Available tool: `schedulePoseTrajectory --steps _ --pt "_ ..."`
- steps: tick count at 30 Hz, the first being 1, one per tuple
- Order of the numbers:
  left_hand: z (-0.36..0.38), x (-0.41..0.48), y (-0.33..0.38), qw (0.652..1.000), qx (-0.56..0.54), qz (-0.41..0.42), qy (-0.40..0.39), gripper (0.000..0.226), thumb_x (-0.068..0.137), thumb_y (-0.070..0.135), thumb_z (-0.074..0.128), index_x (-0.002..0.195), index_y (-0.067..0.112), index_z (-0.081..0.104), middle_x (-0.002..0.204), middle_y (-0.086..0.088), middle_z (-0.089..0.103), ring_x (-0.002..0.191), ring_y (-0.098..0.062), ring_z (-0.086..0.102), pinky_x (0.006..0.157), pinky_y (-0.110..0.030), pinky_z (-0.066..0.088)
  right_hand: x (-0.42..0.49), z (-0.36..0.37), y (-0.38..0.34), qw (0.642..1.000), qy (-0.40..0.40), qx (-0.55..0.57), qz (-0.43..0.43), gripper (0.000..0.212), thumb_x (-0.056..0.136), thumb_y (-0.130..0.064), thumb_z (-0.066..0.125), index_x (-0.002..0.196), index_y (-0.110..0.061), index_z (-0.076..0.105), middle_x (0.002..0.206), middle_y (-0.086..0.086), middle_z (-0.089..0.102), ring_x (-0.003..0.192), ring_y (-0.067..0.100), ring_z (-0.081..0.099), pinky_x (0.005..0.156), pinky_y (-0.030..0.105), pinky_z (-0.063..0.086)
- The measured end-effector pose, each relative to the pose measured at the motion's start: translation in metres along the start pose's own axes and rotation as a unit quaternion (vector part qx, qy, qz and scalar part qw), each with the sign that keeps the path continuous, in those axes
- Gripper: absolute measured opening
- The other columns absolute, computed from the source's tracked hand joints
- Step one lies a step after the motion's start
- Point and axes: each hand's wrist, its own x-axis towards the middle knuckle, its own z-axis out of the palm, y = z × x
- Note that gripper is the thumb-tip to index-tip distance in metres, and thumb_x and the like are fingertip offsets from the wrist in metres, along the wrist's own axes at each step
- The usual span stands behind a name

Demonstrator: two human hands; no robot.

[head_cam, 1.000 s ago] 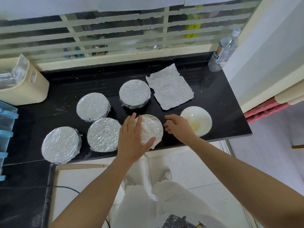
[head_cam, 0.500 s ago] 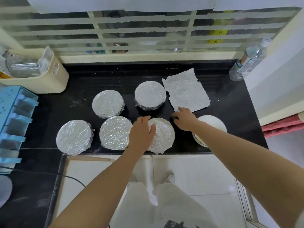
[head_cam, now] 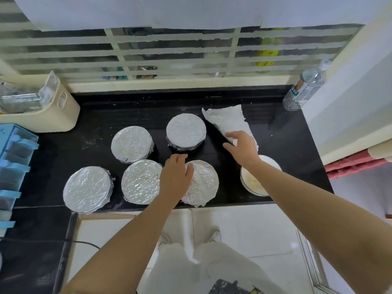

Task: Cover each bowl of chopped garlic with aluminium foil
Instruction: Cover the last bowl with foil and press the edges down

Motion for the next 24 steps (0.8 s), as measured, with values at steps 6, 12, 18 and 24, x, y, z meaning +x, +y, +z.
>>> schedulePoseTrajectory --steps 6,12,18,24 --pt "0.002 0.003 0.024 0.998 0.014 0.045 0.052 0.05 0.093 0.033 0.039 0.125 0.0 0.058 0.127 -0.02 0.059 0.115 -0.036 0.057 0.094 -0.044 0.05 -0.011 -0.067 -0.007 0.88 0.05 0.462 0.098 0.039 0.089 -0.005 0.064 0.127 -0.012 0.057 0.113 0.004 0.063 0.092 0.02 0.066 0.079 0.031 0.057" --pt "0.007 0.005 0.065 0.993 -0.042 0.075 0.076 0.055 0.095 0.037 0.032 0.131 0.002 0.052 0.132 -0.016 0.055 0.123 -0.031 0.051 0.104 -0.041 0.044 -0.036 -0.104 0.037 0.808 0.104 0.548 0.193 0.031 0.09 0.001 0.058 0.117 -0.014 0.06 0.116 0.009 0.063 0.098 0.025 0.065 0.076 0.034 0.057" --pt "0.022 -0.009 0.086 0.991 -0.076 0.092 0.053 0.055 0.095 0.026 0.033 0.14 -0.003 0.043 0.142 -0.02 0.046 0.133 -0.033 0.043 0.109 -0.045 0.04 -0.082 -0.085 0.104 0.877 0.12 0.393 0.247 0.033 0.089 -0.003 0.06 0.119 -0.016 0.06 0.126 0.009 0.054 0.118 0.031 0.054 0.101 0.044 0.048" --pt "0.032 -0.017 0.096 0.991 -0.023 0.13 0.021 0.054 0.089 0.026 0.026 0.12 0.001 0.063 0.129 -0.019 0.057 0.119 -0.037 0.051 0.1 -0.046 0.045 -0.09 -0.074 0.119 0.873 0.137 0.386 0.263 0.034 0.089 -0.002 0.059 0.121 -0.014 0.057 0.121 0.01 0.054 0.114 0.032 0.056 0.098 0.044 0.051"
